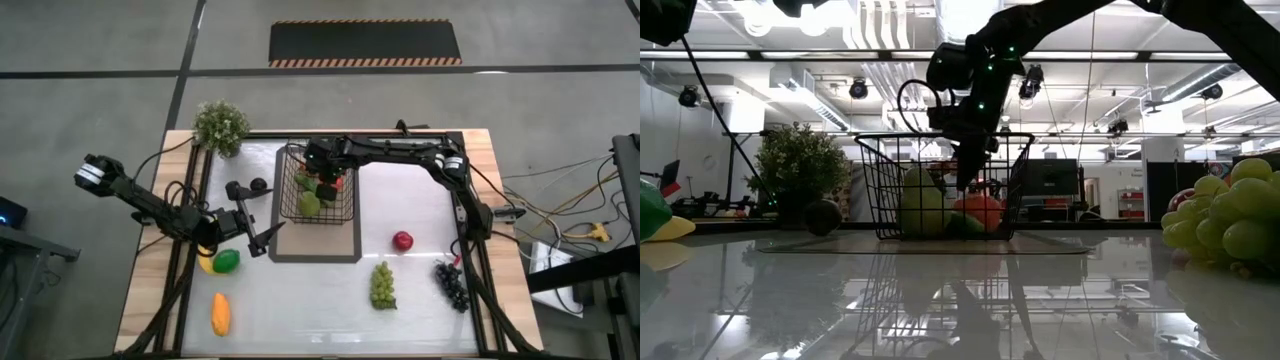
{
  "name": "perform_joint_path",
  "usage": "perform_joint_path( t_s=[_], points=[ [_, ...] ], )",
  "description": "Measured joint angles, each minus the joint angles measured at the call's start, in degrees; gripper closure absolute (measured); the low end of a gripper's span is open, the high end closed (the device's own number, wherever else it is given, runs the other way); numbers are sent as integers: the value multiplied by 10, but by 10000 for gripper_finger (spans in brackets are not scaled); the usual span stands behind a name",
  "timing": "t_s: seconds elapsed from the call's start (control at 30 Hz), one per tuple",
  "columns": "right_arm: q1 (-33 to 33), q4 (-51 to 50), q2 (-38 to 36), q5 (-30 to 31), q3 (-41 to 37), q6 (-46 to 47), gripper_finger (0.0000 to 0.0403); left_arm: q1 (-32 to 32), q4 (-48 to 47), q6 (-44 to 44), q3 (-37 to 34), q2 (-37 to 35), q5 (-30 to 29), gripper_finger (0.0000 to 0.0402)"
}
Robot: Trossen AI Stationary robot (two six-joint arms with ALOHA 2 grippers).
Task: Build produce basket
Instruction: Put the pumpkin into the black wire basket, then put the plum into the black wire basket
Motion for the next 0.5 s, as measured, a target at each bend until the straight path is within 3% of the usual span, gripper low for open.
perform_joint_path(
  t_s=[0.3, 0.5],
  points=[
    [3, 1, -8, 3, 5, 4, 394, 0, 0, 0, 0, 0, 0, 26],
    [28, 1, -74, 4, -6, 9, 394, 0, 0, -3, 0, 0, 0, 26]
  ],
)
